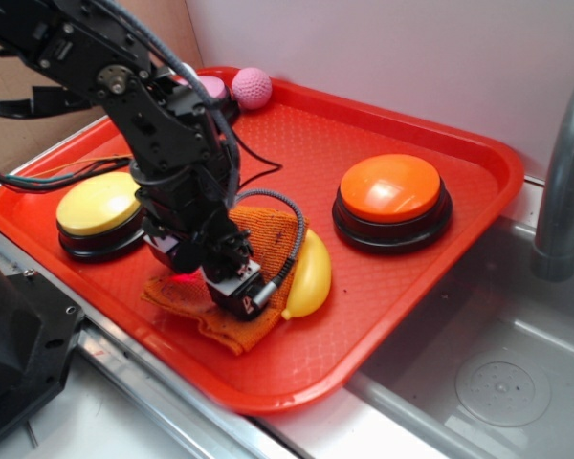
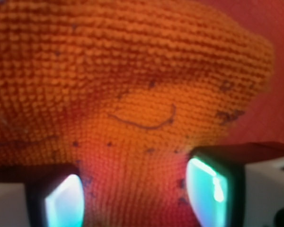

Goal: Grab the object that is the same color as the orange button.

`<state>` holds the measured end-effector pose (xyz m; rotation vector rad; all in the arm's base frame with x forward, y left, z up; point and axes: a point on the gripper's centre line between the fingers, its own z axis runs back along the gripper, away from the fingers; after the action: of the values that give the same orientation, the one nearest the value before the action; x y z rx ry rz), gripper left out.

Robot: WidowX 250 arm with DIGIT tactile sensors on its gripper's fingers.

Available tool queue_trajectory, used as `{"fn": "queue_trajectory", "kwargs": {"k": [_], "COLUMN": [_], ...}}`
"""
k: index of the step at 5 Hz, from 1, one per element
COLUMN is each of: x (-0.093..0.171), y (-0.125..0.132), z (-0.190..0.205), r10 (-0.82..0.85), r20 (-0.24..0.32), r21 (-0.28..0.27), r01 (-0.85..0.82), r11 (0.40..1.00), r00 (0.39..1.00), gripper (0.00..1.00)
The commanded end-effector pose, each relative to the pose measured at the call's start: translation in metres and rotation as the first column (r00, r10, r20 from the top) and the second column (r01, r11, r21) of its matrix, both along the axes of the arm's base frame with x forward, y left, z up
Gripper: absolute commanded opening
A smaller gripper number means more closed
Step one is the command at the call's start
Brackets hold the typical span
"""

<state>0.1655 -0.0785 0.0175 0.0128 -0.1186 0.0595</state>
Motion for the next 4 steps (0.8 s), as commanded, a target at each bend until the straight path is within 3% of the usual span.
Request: {"fn": "queue_trajectory", "kwargs": {"k": [1, 4], "x": [-0.001, 0.006], "y": [0.002, 0.009], "z": [-0.002, 0.026], "r10": [0.007, -0.023], "r20": [-0.002, -0.036], "r21": [0.004, 0.004], "r01": [-0.007, 0.024], "r11": [1.0, 1.0], "r00": [1.0, 0.999], "gripper": [0.0, 0.0]}}
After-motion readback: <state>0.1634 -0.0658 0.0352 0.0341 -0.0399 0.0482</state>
